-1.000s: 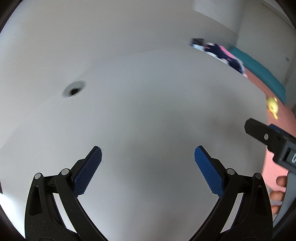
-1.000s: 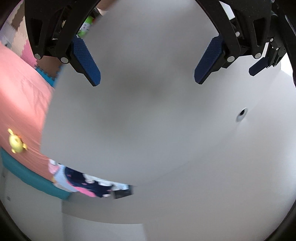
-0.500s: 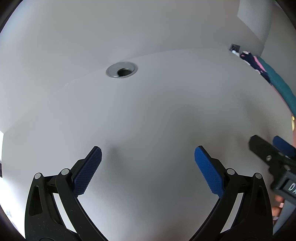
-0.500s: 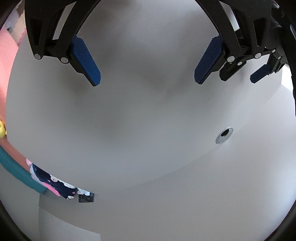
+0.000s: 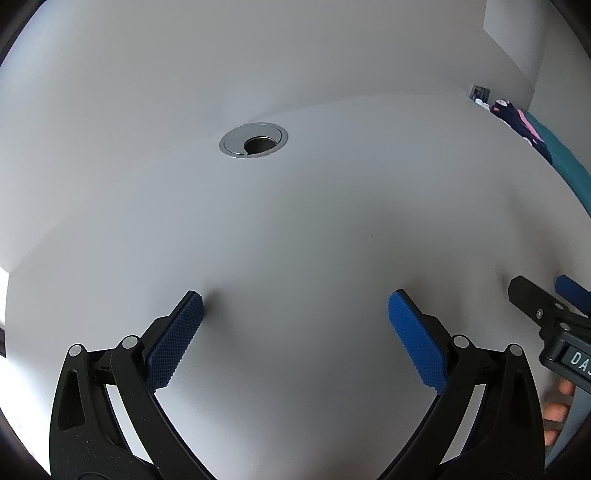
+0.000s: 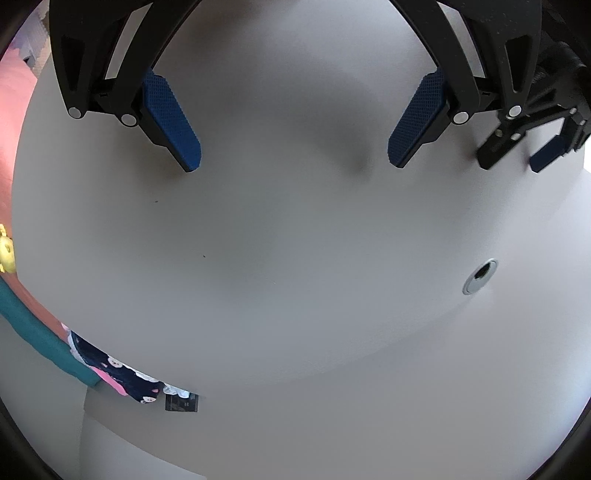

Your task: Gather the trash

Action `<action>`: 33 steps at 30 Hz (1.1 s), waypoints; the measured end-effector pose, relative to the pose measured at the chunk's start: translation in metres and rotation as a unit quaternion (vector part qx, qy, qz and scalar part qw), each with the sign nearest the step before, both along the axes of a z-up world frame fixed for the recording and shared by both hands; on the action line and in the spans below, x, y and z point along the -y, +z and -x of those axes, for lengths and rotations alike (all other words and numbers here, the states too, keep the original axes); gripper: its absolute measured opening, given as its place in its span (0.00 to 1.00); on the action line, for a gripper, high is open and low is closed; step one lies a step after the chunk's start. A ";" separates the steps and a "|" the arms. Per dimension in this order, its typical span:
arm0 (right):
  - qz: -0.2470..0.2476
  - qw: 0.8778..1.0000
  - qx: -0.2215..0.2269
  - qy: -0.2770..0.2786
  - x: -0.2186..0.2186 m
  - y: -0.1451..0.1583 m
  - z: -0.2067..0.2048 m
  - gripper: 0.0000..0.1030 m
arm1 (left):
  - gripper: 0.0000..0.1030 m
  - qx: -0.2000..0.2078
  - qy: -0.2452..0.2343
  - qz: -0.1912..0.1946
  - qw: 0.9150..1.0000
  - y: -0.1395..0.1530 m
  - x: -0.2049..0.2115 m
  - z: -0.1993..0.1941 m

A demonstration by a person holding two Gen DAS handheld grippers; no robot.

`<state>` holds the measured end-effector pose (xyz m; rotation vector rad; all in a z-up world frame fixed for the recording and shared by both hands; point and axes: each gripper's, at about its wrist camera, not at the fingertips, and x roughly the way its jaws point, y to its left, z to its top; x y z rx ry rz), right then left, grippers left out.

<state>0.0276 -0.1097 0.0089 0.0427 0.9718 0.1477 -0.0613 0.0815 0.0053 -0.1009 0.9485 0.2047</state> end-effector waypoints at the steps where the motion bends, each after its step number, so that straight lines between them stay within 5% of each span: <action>1: 0.004 1.000 0.003 -0.001 0.000 0.000 0.000 0.98 | 0.94 0.000 0.002 0.000 1.000 0.000 0.000 -0.001; 9: 0.039 0.999 0.015 -0.005 -0.004 -0.004 -0.002 0.98 | 0.94 0.000 0.004 -0.001 1.000 0.000 -0.001 -0.002; 33: 0.040 0.999 0.014 -0.010 -0.004 -0.005 -0.002 0.98 | 0.94 0.000 0.004 0.000 1.000 0.000 -0.002 -0.004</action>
